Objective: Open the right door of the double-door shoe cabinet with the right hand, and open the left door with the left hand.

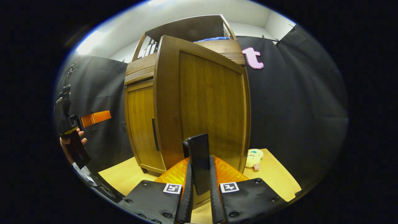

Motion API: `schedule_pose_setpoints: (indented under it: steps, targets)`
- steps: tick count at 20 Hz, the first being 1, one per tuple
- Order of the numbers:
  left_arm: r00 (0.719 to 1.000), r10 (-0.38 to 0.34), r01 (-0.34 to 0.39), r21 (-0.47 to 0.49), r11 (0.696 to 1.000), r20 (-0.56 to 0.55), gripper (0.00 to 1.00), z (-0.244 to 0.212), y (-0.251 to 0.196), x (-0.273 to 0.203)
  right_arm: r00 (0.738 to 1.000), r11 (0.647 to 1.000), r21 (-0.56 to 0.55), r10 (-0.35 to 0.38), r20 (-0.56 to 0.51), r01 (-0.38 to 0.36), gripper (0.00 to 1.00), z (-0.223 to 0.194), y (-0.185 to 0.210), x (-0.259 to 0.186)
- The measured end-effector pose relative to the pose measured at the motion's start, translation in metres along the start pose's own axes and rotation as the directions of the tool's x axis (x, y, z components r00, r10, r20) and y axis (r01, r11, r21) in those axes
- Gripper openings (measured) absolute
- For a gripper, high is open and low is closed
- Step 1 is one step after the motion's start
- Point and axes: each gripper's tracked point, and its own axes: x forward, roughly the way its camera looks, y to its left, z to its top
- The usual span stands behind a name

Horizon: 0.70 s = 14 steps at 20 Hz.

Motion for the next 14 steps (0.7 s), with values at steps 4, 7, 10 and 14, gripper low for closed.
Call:
schedule_pose_setpoints:
  steps: [4, 7, 10, 14]
  targets:
    - [1.000, 0.013, -0.013, -0.004, 1.000, 0.010, 0.92, -0.001, -0.005, -0.004, 0.999, 0.999, 0.009, -0.038, 0.002, 0.038, 0.31, 0.000, -0.017, -0.010]
    - [1.000, 0.019, -0.020, 0.014, 1.000, 0.012, 0.92, -0.004, -0.011, -0.005, 0.997, 0.997, -0.002, -0.079, -0.007, 0.079, 0.31, 0.000, -0.032, -0.016]
    - [1.000, 0.020, -0.021, 0.039, 0.999, 0.014, 0.92, -0.007, -0.020, -0.008, 0.992, 0.992, -0.019, -0.123, 0.009, 0.123, 0.31, 0.006, -0.050, -0.017]
    - [1.000, 0.018, -0.019, 0.024, 1.000, 0.005, 0.92, -0.012, -0.027, -0.010, 0.989, 0.989, -0.005, -0.148, 0.012, 0.148, 0.17, 0.006, -0.072, -0.022]
